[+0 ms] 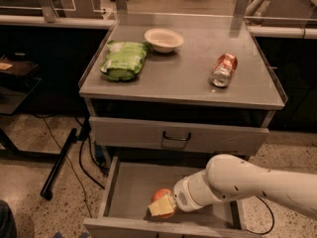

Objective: Place apple into middle drawer

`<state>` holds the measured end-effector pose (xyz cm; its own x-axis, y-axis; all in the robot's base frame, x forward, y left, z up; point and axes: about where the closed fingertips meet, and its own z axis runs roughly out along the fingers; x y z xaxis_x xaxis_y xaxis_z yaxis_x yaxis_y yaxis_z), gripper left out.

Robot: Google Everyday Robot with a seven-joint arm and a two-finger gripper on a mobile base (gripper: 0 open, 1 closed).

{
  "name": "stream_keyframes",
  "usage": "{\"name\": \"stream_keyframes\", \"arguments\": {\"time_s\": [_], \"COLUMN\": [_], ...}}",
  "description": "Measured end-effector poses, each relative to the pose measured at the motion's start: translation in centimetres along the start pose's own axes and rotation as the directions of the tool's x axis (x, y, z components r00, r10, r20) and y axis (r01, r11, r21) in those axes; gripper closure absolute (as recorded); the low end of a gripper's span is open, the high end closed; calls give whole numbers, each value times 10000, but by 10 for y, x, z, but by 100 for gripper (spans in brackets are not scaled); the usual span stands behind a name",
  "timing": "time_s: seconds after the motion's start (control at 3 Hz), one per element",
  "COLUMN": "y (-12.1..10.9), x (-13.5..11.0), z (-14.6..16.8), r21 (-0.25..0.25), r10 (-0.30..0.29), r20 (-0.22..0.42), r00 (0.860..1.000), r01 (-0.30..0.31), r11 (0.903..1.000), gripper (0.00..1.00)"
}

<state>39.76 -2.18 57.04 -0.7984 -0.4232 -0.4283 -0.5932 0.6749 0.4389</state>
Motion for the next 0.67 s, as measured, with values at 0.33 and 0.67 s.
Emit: {"name": "stream_keyframes", "arguments": {"time_s": [0.33,0.67], "y": [-2,-9], "x": [1,7], "z": [11,25], "r21": [126,275], "r10": [453,995], "r20": [365,620], "r00": [9983,9931], "r01": [-458,-1014], "r11": [9989,9945], "gripper": [100,100]}}
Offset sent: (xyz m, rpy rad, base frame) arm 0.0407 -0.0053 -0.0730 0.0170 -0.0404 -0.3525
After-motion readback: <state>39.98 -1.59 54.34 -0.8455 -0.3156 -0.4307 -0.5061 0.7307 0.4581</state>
